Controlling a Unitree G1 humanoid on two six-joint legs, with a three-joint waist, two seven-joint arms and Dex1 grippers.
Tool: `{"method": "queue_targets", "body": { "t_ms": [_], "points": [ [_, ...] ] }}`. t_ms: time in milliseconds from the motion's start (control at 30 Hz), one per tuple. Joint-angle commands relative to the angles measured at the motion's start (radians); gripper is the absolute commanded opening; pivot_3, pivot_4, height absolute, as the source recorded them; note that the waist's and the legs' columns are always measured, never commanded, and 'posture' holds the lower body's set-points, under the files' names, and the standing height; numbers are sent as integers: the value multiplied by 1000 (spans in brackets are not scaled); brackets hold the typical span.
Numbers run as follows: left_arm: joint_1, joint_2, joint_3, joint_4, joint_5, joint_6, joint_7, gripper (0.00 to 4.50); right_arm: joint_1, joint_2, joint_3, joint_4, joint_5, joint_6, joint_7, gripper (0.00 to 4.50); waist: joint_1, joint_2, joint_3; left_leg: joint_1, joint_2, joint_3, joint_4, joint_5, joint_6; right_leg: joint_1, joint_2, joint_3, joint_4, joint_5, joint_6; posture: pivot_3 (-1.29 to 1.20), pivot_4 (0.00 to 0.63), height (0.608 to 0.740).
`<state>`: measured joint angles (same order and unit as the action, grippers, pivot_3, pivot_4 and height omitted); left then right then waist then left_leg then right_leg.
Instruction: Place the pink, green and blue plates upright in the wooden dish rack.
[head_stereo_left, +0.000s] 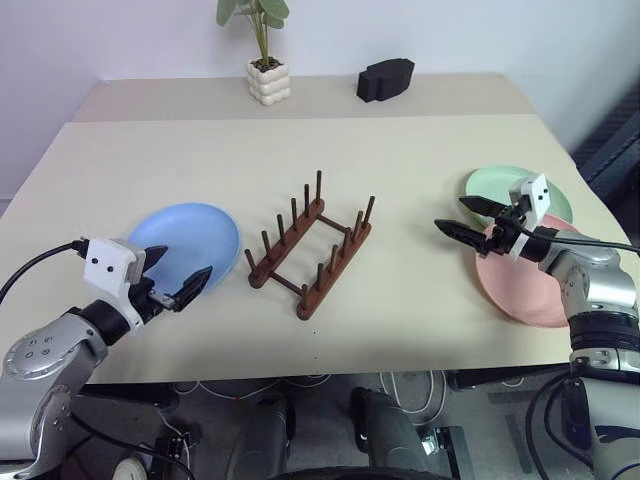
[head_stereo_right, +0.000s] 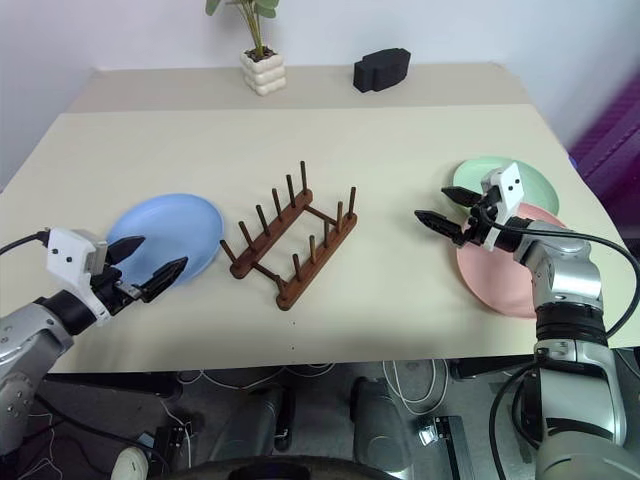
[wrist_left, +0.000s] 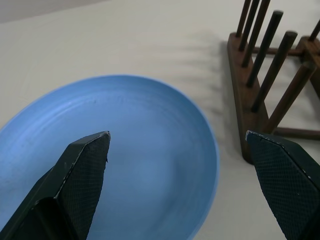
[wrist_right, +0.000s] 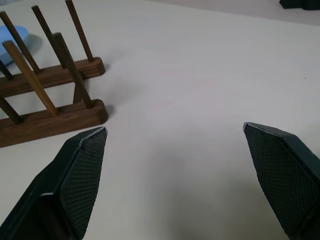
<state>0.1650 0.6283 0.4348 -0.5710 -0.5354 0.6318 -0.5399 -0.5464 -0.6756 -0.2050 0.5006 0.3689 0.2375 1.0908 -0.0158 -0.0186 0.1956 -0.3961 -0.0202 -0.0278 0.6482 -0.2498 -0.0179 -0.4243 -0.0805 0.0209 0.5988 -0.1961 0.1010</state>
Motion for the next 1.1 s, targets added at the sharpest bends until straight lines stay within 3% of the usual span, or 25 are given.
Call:
{"method": "queue_targets", "body": {
  "t_ms": [33, 400, 700, 800, 933, 1100],
  "points": [
    [4, 13, 17, -34, -11, -2, 0, 4500, 21, -10, -13, -59, 18, 4, 5, 4477, 1, 0, 0, 0, 0, 0, 0, 0, 0, 0, 0, 0, 0, 0, 0, 0, 150, 736],
    [36, -21, 41, -64, -41, -25, 8, 4500, 7, 0, 8, -80, 18, 26, 0, 4477, 1, 0, 0, 0, 0, 0, 0, 0, 0, 0, 0, 0, 0, 0, 0, 0, 150, 736],
    [194, 38, 135, -145, -167, 3, -126, 4500, 40, -2, 15, -154, 42, 68, 16, 4477, 0, 0, 0, 0, 1, 0, 0, 0, 0, 0, 0, 0, 0, 0, 0, 0, 150, 736],
    [238, 81, 87, -176, -157, 5, -166, 4500, 70, -21, 30, -206, 55, 116, 53, 4477, 2, 0, 0, 0, 1, 0, 0, 0, 0, 0, 0, 0, -1, 0, 0, 0, 150, 736],
    [203, 138, -152, -192, -76, 4, -198, 4500, 157, -35, 44, -345, 81, 176, 71, 4477, 7, 0, 0, -1, 1, 0, 0, 0, 0, 0, -1, 0, -1, -1, 0, 0, 150, 736],
    [82, 127, -361, -129, 31, -31, -185, 4500, 244, -23, 30, -472, 109, 220, 30, 4477, 3, 0, 0, 0, 1, 0, 0, 0, 0, 0, 0, 0, -1, -1, 0, 0, 150, 736]
  ]
}}
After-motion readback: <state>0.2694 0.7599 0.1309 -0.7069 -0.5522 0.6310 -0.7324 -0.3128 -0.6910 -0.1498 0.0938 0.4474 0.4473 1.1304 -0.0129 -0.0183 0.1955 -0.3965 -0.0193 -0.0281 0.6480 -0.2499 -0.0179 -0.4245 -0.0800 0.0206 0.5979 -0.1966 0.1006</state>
